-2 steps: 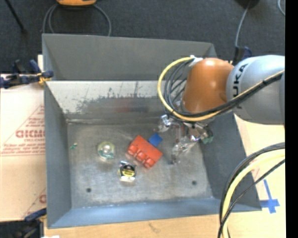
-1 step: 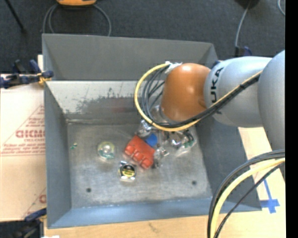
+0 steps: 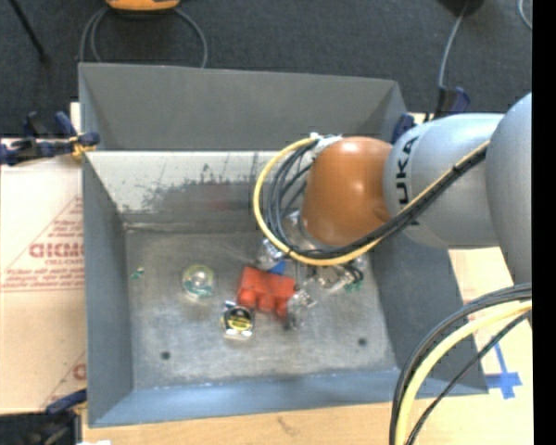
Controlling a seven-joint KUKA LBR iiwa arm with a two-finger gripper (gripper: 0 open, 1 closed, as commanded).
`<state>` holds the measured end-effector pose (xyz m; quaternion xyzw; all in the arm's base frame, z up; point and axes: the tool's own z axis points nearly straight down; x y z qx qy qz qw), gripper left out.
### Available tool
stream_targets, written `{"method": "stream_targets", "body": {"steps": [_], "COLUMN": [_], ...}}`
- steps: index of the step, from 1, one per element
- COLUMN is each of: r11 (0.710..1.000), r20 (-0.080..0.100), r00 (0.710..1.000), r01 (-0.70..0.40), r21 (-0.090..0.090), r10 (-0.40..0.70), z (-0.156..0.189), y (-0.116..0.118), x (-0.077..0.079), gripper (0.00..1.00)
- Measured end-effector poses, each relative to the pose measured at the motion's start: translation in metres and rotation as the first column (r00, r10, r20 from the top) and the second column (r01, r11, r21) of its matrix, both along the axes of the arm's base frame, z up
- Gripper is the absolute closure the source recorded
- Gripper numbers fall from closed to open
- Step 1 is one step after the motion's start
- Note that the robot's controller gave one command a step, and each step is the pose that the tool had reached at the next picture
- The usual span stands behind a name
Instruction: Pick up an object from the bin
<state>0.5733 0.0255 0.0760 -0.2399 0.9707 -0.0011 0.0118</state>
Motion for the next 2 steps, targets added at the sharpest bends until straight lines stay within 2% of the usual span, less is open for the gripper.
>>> {"method": "stream_targets", "body": {"steps": [1,2], "r11": [1.0,0.967], "r20": [0.0,-0.012], "r00": [1.0,0.967], "r01": [0.003,-0.253], "r21": [0.001,-0.007], "r10": [-0.003,0.253], "z": [0.0,0.133], "y": [0.0,-0.022], "x": [0.001,0.018], "gripper": [1.0,1.0]}}
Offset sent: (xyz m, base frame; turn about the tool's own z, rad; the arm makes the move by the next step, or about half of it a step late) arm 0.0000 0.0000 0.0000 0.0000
